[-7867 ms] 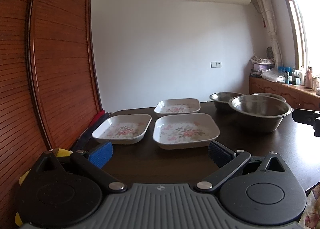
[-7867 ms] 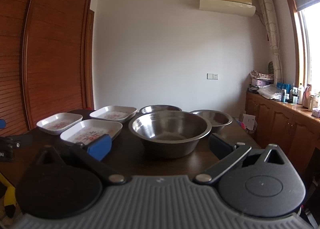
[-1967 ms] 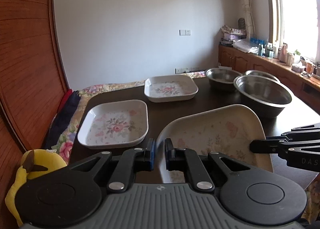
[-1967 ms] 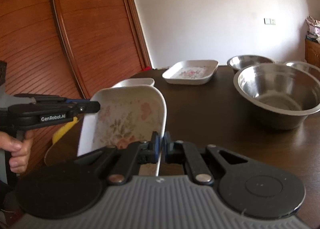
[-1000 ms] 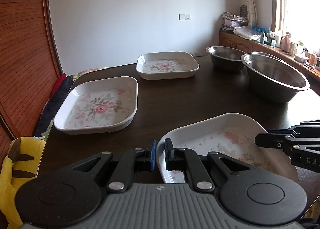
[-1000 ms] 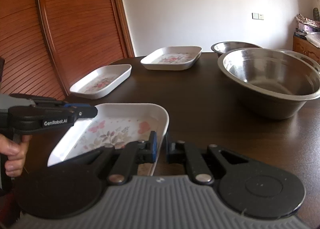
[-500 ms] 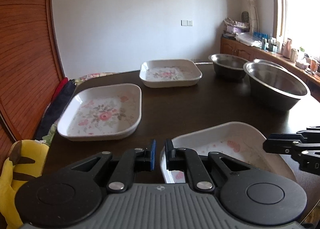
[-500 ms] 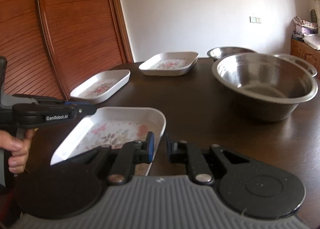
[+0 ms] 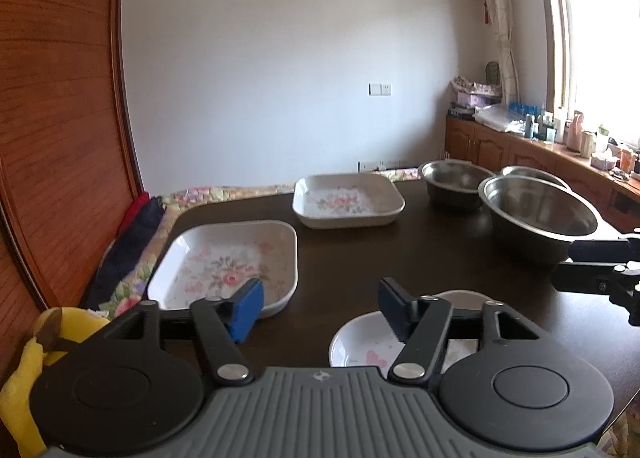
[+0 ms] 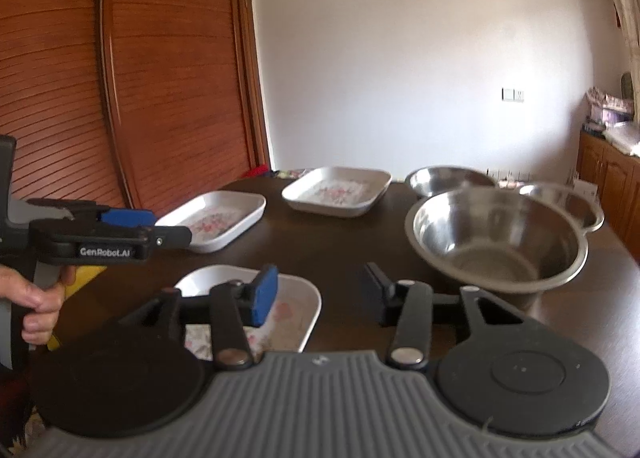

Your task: Organize plates and bowls

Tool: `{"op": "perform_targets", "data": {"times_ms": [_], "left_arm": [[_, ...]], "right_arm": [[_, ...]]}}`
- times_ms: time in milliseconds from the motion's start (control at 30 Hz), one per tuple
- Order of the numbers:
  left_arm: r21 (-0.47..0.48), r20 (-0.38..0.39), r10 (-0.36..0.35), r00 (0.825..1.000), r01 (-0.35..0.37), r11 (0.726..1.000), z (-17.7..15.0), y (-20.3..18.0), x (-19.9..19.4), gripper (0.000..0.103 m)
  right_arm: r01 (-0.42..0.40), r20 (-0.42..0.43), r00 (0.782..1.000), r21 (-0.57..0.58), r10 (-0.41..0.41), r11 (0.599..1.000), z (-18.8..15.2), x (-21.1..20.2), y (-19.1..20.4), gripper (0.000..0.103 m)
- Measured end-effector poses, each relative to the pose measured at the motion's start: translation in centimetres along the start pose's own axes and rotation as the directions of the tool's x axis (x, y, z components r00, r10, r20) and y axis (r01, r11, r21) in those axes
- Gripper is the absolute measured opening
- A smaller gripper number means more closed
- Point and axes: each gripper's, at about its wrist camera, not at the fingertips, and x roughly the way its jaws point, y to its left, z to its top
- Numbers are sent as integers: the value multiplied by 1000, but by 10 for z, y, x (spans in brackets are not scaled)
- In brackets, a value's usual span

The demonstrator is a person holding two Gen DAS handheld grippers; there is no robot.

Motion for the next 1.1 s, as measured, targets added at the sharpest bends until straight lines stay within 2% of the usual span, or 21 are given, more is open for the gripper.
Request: {"op": "perform_targets", "data": {"times_ms": [167, 200, 267, 467, 667, 800, 1000, 1067, 1100], "left_arm": [[1, 39, 7, 999, -7, 1000, 6, 4, -7, 103], [0, 47, 9, 999, -9, 1000, 8, 6, -8, 103], [0, 57, 13, 998, -13, 1000, 13, 11, -9, 103], [-8, 82, 33, 996, -33, 999, 27, 34, -6, 103], [-11, 61, 60, 996, -59, 998, 36, 64, 13, 103], [-9, -4, 47, 999, -47, 999, 39, 85, 36, 103], [-21, -72, 31, 997, -32, 999, 42, 113, 62, 97], [-26, -93, 18, 995, -21, 999, 43, 121, 71, 91], [-29, -103, 11, 995, -14, 999, 44, 124, 74, 90]], "right_arm": [[-9, 9, 1000, -12, 9, 1000, 10, 0, 0, 58], [-9, 10, 1000, -18, 9, 1000, 11, 0, 1, 62], [-8, 20, 1000, -33, 9, 999, 18, 3, 3, 80], [-45, 28, 999, -52, 47, 998, 40, 18, 9, 103], [-85, -26, 996, -59, 84, 995, 58, 47, 20, 103], [-120, -114, 987, -27, 117, 992, 72, 77, 29, 103], [-162, -182, 971, -8, 158, 987, 83, 110, 42, 102], [-174, -205, 964, 5, 172, 985, 85, 117, 44, 90], [-178, -222, 959, 14, 177, 984, 86, 123, 44, 88]]}}
